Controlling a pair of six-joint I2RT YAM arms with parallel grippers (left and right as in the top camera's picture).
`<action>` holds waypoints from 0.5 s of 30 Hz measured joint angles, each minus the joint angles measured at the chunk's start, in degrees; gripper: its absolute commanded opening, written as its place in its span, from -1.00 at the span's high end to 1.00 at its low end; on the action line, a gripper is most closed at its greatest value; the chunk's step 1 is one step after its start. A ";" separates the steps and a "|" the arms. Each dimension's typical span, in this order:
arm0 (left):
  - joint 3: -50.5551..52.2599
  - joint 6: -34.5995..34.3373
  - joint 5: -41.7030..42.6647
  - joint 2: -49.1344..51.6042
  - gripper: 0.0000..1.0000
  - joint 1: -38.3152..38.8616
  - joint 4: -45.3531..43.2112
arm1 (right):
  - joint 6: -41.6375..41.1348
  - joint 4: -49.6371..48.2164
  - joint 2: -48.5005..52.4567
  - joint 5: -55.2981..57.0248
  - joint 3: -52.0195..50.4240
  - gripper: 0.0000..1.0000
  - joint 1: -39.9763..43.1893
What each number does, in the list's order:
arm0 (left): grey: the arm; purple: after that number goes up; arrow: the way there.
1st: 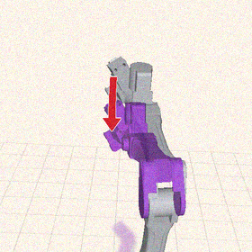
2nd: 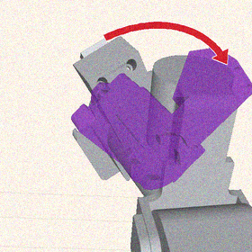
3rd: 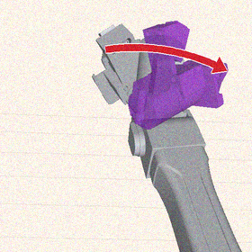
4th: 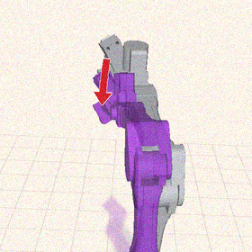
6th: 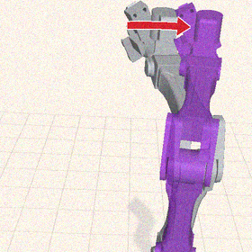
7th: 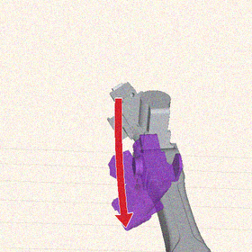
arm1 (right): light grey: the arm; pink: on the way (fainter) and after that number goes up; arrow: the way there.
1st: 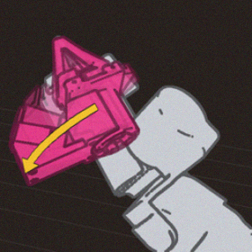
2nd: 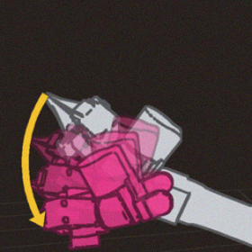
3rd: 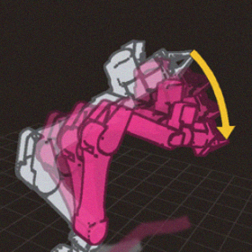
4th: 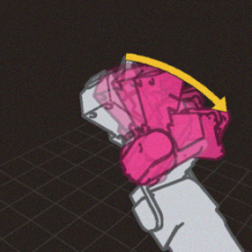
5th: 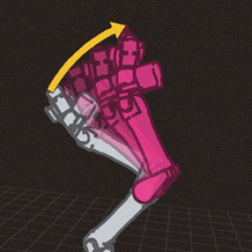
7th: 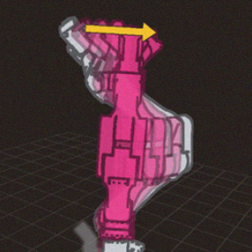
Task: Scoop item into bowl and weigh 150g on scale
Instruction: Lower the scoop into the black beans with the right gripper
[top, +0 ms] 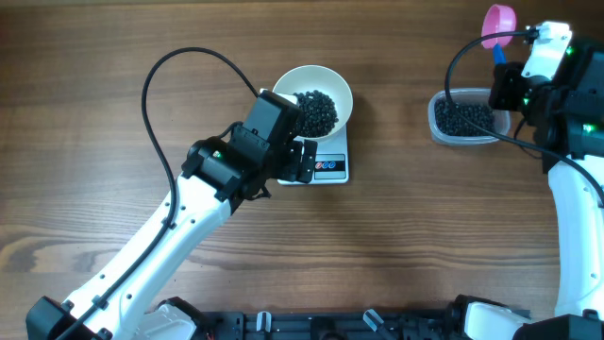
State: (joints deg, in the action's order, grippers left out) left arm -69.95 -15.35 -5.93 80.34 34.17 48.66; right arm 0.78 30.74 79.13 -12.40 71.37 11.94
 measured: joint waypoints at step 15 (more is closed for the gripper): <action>0.00 0.00 0.00 0.00 -1.00 0.00 0.02 | 21.27 18.78 0.44 10.03 0.07 0.91 0.00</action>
State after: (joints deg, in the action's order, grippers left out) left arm -69.95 -15.35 -5.93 80.34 34.17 48.69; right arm 22.04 49.52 79.57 -2.37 71.44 11.94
